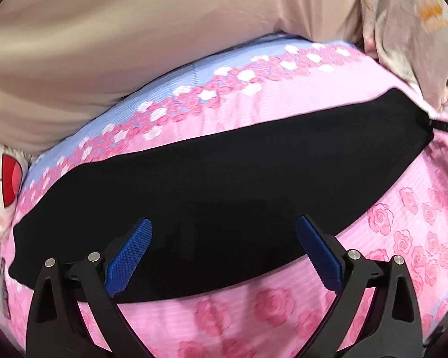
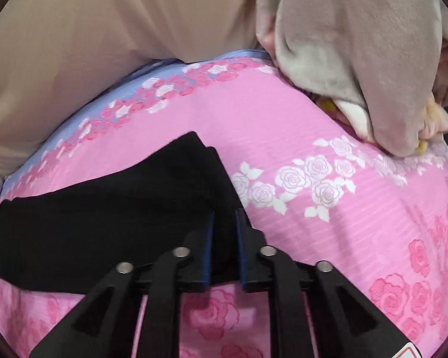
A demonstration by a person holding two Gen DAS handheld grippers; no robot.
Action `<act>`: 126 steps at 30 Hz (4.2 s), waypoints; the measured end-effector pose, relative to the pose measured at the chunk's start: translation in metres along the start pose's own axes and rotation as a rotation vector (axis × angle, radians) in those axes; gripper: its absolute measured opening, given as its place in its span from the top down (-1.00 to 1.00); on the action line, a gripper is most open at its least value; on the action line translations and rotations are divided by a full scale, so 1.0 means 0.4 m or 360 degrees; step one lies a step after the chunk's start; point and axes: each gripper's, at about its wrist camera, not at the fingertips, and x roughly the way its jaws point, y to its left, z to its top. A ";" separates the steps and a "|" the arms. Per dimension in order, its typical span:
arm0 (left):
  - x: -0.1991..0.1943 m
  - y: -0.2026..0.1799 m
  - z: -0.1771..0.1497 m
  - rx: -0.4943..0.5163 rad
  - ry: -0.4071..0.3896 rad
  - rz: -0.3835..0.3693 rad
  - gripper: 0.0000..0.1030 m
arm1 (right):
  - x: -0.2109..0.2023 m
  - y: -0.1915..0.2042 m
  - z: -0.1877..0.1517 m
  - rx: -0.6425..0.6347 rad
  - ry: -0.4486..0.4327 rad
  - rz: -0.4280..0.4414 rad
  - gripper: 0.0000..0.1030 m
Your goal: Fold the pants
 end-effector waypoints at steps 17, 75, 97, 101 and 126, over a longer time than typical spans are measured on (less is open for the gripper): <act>0.059 -0.034 -0.003 0.0011 0.0101 0.0063 -0.86 | 0.116 0.092 0.151 0.0069 0.0038 0.0135 0.70; 0.086 0.094 -0.037 -0.0209 0.0079 -0.0145 -0.87 | -0.112 0.006 0.011 0.0320 -0.0176 -0.0063 0.32; 0.082 0.163 -0.072 -0.0288 0.0082 -0.0134 -0.87 | -0.039 0.009 0.066 0.0249 -0.0170 -0.0160 -0.54; 0.090 0.174 -0.085 -0.0306 0.0089 -0.0158 -0.87 | -0.047 -0.043 -0.014 0.0398 -0.0067 -0.0051 -0.55; 0.010 0.568 -0.237 -0.0724 -0.0018 0.0049 -0.87 | -0.030 1.029 -0.092 -0.0618 0.0195 0.0907 0.63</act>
